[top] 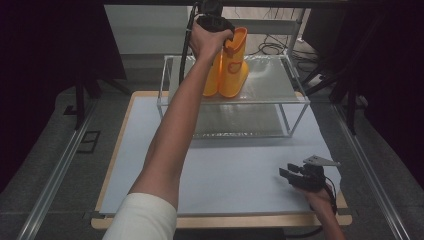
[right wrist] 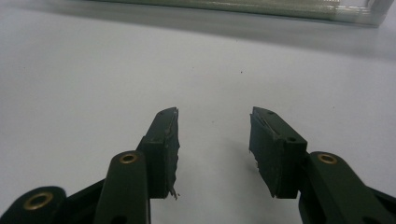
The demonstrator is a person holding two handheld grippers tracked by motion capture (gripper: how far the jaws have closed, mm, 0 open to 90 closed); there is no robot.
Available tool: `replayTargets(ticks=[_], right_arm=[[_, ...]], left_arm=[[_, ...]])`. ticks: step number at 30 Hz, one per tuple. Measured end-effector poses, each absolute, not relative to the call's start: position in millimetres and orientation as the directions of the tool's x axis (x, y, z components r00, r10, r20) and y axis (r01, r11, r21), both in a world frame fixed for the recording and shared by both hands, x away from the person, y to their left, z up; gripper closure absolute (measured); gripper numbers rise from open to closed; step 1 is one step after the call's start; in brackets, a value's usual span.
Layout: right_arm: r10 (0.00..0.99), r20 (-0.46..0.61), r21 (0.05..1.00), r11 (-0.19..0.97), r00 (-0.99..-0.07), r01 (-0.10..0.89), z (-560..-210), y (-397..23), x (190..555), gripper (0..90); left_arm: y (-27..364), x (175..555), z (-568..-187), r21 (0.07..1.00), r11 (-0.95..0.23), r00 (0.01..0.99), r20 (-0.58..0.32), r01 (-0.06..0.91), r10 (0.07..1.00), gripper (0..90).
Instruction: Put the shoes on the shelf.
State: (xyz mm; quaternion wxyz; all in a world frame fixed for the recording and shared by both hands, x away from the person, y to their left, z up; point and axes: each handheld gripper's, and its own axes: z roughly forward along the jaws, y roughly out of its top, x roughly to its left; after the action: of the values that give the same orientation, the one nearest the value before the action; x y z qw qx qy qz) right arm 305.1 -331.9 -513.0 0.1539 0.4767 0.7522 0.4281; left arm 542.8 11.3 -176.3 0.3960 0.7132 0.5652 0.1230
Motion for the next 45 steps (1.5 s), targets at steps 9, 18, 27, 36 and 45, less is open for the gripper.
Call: replayTargets(ticks=[9, 18, 27, 36, 45], right_arm=[[0.850, 0.176, 0.790, 0.179, -0.497, 0.587, -513, -331, 305, 52.2], [0.854, 0.173, 0.790, 0.178, -0.491, 0.587, -513, -333, 305, 52.1], [0.854, 0.165, 0.790, 0.186, -0.494, 0.585, -512, -331, 305, 51.9], [0.852, 0.156, 0.787, 0.198, -0.500, 0.584, -514, -328, 305, 51.8], [0.855, 0.156, 0.784, 0.198, -0.495, 0.588, -515, -330, 306, 51.9]], left_arm=[[34, 520, -153, 0.753, -0.075, 0.429, -0.287, 0.653, 0.857, 50.5], [73, 479, -152, 0.769, -0.168, 0.552, -0.269, 0.616, 0.789, 77.7], [102, 450, -169, 0.751, -0.222, 0.575, -0.245, 0.621, 0.780, 88.0], [117, 464, -224, 0.697, -0.226, 0.520, -0.242, 0.681, 0.819, 89.6], [116, 491, -285, 0.636, -0.223, 0.472, -0.251, 0.739, 0.845, 89.6]])
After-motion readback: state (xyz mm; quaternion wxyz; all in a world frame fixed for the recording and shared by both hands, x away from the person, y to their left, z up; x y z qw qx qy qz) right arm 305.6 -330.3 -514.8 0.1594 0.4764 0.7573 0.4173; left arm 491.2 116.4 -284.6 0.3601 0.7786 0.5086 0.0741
